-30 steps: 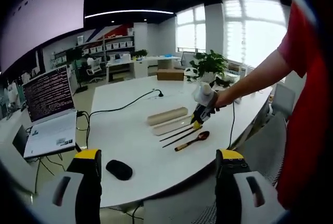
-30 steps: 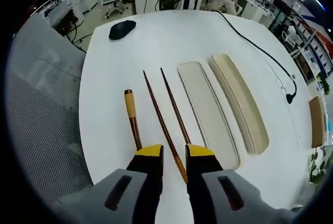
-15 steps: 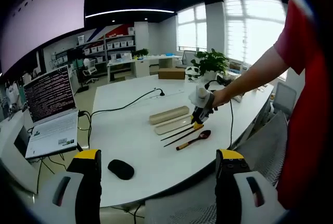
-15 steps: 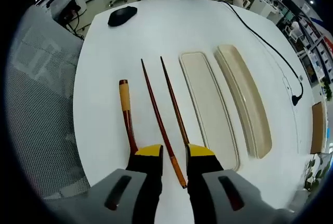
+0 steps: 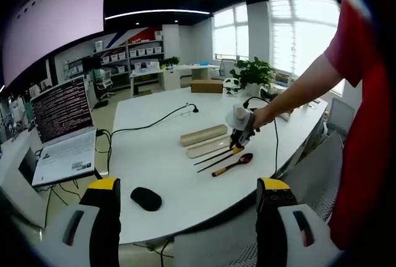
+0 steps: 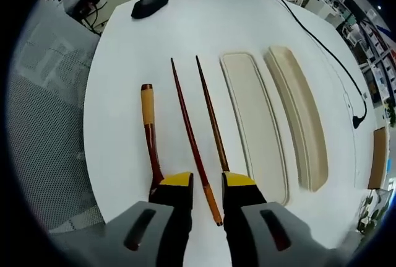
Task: Arrange the utensils inside the cutlery case until each visible utensil rests in its matching compartment.
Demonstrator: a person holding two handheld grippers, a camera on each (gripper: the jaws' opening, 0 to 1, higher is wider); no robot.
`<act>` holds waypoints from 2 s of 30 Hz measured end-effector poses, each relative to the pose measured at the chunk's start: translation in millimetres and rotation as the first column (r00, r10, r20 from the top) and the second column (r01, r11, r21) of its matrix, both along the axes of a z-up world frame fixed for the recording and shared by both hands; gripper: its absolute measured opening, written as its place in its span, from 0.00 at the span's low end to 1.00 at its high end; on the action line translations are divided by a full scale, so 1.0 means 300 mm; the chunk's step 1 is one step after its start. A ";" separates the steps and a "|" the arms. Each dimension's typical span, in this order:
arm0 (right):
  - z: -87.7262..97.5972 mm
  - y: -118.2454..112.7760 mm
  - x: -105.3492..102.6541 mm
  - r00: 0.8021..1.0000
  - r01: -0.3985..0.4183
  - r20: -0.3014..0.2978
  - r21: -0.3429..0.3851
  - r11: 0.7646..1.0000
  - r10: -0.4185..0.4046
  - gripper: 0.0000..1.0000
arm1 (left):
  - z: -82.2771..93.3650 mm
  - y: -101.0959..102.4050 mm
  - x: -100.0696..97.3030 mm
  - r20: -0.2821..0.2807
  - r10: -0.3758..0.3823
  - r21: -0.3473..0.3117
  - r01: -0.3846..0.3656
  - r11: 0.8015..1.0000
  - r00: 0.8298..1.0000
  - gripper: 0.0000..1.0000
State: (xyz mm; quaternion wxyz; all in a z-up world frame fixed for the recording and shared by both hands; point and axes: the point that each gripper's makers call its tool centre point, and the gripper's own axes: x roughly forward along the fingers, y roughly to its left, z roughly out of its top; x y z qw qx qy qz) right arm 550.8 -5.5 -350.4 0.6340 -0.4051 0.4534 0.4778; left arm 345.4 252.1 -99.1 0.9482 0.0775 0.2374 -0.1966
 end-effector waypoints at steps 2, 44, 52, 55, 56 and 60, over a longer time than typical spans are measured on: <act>-0.007 -0.002 0.001 1.000 -0.004 -0.007 -0.010 1.000 0.004 0.16 | -0.001 -0.004 0.001 -0.002 -0.003 -0.002 0.003 1.000 1.000 0.93; -0.057 0.015 -0.034 0.994 -0.049 -0.107 -0.129 0.990 0.035 0.11 | -0.014 -0.037 0.009 -0.020 -0.023 0.008 0.023 1.000 1.000 0.93; -0.043 0.013 -0.070 0.995 -0.042 -0.100 -0.151 0.988 0.027 0.10 | -0.002 -0.041 0.022 -0.012 -0.008 -0.033 0.007 0.999 1.000 0.93; -0.047 0.012 -0.065 0.994 -0.005 -0.111 -0.157 0.988 -0.012 0.09 | 0.000 -0.039 0.023 -0.009 -0.005 -0.034 0.005 0.999 1.000 0.93; -0.047 0.011 -0.070 0.994 -0.014 -0.112 -0.160 0.987 -0.004 0.08 | 0.000 -0.038 0.023 -0.008 -0.004 -0.034 0.004 0.999 1.000 0.93; -0.042 0.010 -0.072 0.995 -0.075 -0.076 -0.214 0.974 0.059 0.01 | -0.004 -0.029 0.017 -0.012 0.000 -0.028 -0.001 1.000 1.000 0.93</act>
